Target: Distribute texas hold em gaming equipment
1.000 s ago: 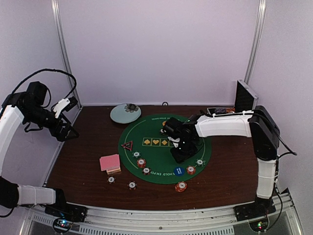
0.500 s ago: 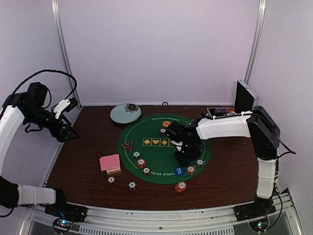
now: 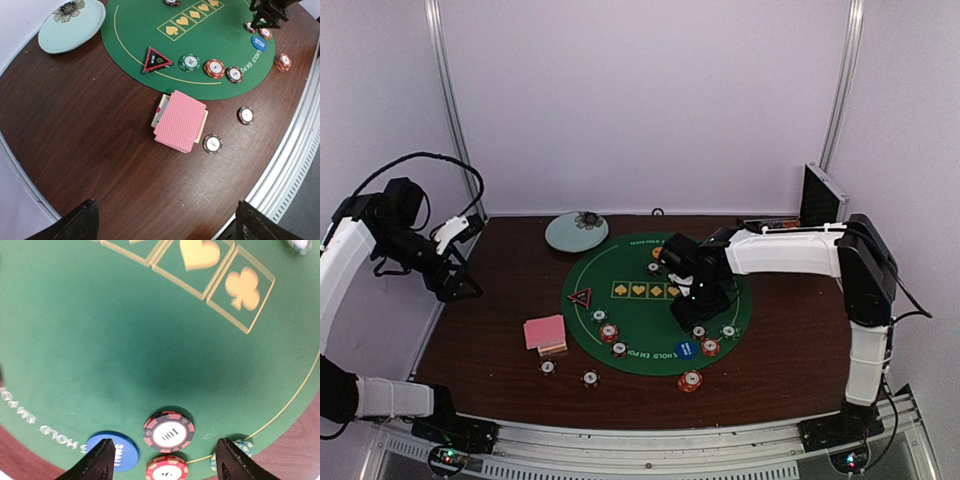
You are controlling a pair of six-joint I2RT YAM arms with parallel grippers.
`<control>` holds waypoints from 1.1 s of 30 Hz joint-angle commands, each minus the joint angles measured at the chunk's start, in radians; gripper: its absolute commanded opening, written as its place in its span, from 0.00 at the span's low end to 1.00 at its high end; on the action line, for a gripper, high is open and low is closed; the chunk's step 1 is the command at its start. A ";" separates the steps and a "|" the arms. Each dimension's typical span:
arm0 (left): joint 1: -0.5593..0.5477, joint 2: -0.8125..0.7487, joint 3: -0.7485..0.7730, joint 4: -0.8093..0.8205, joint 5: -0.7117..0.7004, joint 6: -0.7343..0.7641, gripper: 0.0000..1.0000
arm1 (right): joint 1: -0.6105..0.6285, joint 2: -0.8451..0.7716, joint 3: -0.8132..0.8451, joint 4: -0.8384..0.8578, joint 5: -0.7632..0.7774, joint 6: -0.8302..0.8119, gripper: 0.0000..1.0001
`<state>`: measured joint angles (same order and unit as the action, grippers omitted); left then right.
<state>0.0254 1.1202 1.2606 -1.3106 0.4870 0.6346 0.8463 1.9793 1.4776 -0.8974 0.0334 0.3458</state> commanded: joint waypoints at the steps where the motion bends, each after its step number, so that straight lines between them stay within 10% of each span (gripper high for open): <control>1: -0.022 0.020 -0.057 -0.017 0.016 0.075 0.98 | 0.004 -0.102 0.080 -0.017 -0.003 0.030 0.76; 11: -0.284 0.068 -0.254 0.196 -0.140 0.039 0.98 | 0.046 -0.132 0.104 0.093 -0.084 0.138 0.94; 33: -0.369 0.287 -0.312 0.425 -0.248 0.068 0.98 | 0.102 -0.144 0.063 0.242 -0.113 0.255 0.99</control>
<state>-0.3313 1.3823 0.9546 -0.9466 0.2626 0.7010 0.9379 1.8606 1.5505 -0.6819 -0.0788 0.5808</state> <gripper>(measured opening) 0.976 0.995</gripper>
